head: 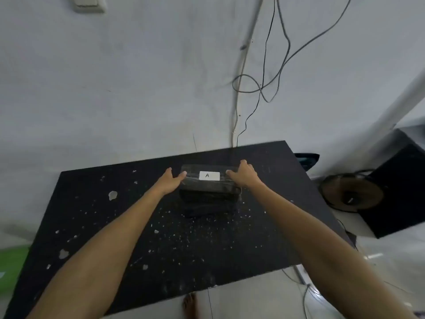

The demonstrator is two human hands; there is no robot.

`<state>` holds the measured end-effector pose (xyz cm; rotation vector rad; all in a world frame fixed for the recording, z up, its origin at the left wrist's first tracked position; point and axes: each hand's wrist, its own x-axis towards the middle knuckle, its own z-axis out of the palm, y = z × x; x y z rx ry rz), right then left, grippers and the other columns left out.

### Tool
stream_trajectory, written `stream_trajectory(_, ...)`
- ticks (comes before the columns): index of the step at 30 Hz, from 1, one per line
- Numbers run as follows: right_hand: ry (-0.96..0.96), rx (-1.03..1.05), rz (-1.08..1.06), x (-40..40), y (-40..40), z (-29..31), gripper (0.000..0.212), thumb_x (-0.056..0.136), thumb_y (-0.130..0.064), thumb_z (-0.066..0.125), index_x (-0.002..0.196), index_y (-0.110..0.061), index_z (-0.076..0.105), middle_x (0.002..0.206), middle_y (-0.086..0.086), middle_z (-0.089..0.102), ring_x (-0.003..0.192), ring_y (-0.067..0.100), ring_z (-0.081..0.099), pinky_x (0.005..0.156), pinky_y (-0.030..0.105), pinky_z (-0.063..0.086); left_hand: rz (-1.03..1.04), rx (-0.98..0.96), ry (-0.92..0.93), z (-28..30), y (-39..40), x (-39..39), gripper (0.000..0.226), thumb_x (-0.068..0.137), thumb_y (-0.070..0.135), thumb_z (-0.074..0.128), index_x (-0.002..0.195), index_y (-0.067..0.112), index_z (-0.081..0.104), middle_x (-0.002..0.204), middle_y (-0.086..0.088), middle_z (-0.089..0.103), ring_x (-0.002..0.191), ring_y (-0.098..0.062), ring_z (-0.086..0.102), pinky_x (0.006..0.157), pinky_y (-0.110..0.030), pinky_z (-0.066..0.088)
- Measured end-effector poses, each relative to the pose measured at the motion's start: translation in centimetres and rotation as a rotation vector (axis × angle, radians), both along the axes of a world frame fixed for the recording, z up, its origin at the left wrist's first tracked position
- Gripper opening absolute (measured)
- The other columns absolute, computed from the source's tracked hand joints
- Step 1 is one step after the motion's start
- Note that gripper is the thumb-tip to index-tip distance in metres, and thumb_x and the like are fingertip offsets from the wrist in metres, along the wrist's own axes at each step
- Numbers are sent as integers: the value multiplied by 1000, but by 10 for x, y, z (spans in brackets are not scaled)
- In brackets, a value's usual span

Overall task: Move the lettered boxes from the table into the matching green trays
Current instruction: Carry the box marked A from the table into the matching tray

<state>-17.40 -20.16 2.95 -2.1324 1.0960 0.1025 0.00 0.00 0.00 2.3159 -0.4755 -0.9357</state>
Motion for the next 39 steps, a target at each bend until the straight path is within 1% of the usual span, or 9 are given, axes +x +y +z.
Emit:
stream_trajectory(5, 84, 78, -97, 6, 4, -25, 92, 94, -52, 58, 156, -4, 10, 154, 23, 34, 138, 43, 38, 108, 54, 38, 21, 32, 45, -16, -15, 13, 95, 92, 66, 46, 160, 10, 11, 168, -11, 15, 152, -33, 20, 121, -48, 22)
stream_trajectory(10, -48, 174, -183, 10, 11, -38, 94, 92, -49, 63, 156, -7, 10, 152, 18, 41, 136, 39, 43, 109, 52, 40, 42, -66, 155, -33, -23, 6, 80, 90, 65, 51, 149, 11, 42, 152, -11, 48, 138, -30, 47, 115, -48, 37)
stream_trajectory(14, -144, 90, -211, 16, 8, -25, 89, 88, -47, 68, 155, -13, 19, 145, 13, 50, 129, 35, 51, 105, 53, 44, 210, -126, 107, -22, -31, -1, 90, 82, 66, 63, 148, 9, 38, 148, -12, 50, 134, -31, 50, 110, -47, 42)
stream_trajectory(16, -214, 17, -215, 22, 2, -3, 92, 86, -50, 69, 155, -13, 20, 146, 13, 49, 129, 35, 51, 103, 54, 46, 235, -200, 48, -1, -38, 1, 94, 76, 69, 66, 146, 11, 40, 145, -10, 53, 131, -29, 52, 108, -46, 44)
stream_trajectory(21, -467, -162, -219, 39, -13, 86, 91, 80, -58, 69, 150, -16, 31, 138, 8, 49, 124, 27, 52, 100, 48, 48, 311, -483, -198, 89, -61, 11, 77, 71, 72, 67, 127, 22, 50, 110, 7, 59, 110, -20, 61, 89, -32, 48)
stream_trajectory(26, -728, -310, -239, 43, -14, 178, 91, 73, -65, 68, 147, -25, 34, 130, 1, 49, 117, 20, 53, 98, 42, 50, 346, -705, -373, 183, -75, 14, 77, 70, 74, 67, 126, 23, 53, 113, 6, 62, 107, -17, 62, 96, -40, 53)
stream_trajectory(32, -963, -459, -297, 32, -8, 265, 104, 68, -70, 71, 151, -23, 28, 136, -2, 46, 128, 17, 43, 107, 39, 41, 339, -945, -512, 274, -77, -4, 79, 71, 71, 71, 134, 27, 50, 116, 12, 61, 102, -5, 62, 90, -25, 55)
stream_trajectory(37, -1109, -513, -307, 25, -2, 306, 109, 65, -70, 74, 151, -23, 26, 138, -5, 44, 112, 3, 45, 77, 7, 31, 357, -1028, -621, 324, -77, -20, 84, 63, 75, 75, 129, 29, 52, 121, 10, 64, 110, -10, 63, 96, -36, 55)
stream_trajectory(39, -1155, -512, -307, 21, -2, 316, 106, 66, -68, 75, 150, -23, 28, 137, -7, 44, 106, -2, 42, 70, 3, 28, 364, -1041, -649, 335, -76, -24, 84, 64, 73, 75, 130, 27, 52, 122, 8, 64, 111, -12, 63, 96, -38, 55)
